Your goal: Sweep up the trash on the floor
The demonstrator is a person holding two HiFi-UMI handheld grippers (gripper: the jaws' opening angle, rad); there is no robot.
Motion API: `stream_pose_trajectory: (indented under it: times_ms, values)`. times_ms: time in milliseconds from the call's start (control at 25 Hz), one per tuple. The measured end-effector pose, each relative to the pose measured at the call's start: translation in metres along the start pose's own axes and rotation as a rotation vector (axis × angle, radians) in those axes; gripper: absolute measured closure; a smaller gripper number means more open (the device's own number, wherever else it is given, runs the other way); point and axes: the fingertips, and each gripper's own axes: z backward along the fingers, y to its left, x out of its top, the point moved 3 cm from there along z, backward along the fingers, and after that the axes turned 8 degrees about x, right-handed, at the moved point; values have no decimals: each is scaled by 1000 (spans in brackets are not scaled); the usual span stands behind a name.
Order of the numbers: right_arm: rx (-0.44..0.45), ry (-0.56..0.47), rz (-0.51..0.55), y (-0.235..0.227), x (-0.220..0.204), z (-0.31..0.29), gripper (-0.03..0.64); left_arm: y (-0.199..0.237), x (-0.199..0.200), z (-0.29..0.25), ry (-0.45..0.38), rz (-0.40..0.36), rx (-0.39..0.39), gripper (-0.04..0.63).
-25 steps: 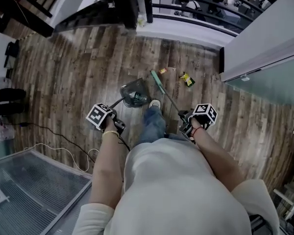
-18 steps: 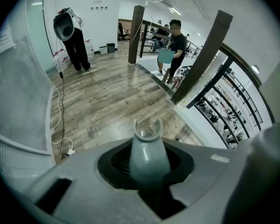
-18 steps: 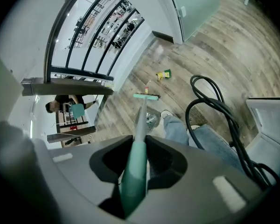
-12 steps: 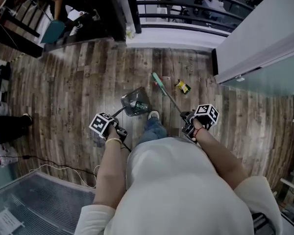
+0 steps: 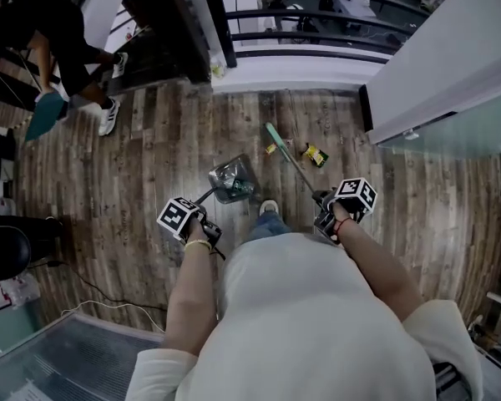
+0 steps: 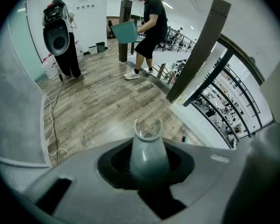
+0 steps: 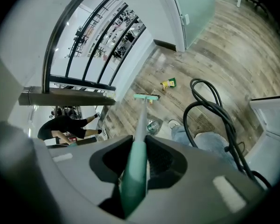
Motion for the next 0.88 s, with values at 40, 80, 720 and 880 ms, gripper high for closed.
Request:
stream_pose_trajectory:
  times_ms: [40,80,720,880]
  values:
    - [-2,-4,4,1,1,-2,522,-2,4,-3,-2,-5,-3,508]
    - [-3,-7,5,3,2,-4,522,-5,9,-5,-3,-10,-6,508]
    - [-95,-6,101,37,30,-37,522,-56,41,-27,11,-59,-15,508]
    - [-132,10,113,41,41,-48,522,-69,43,-34,21,-61,-13,508]
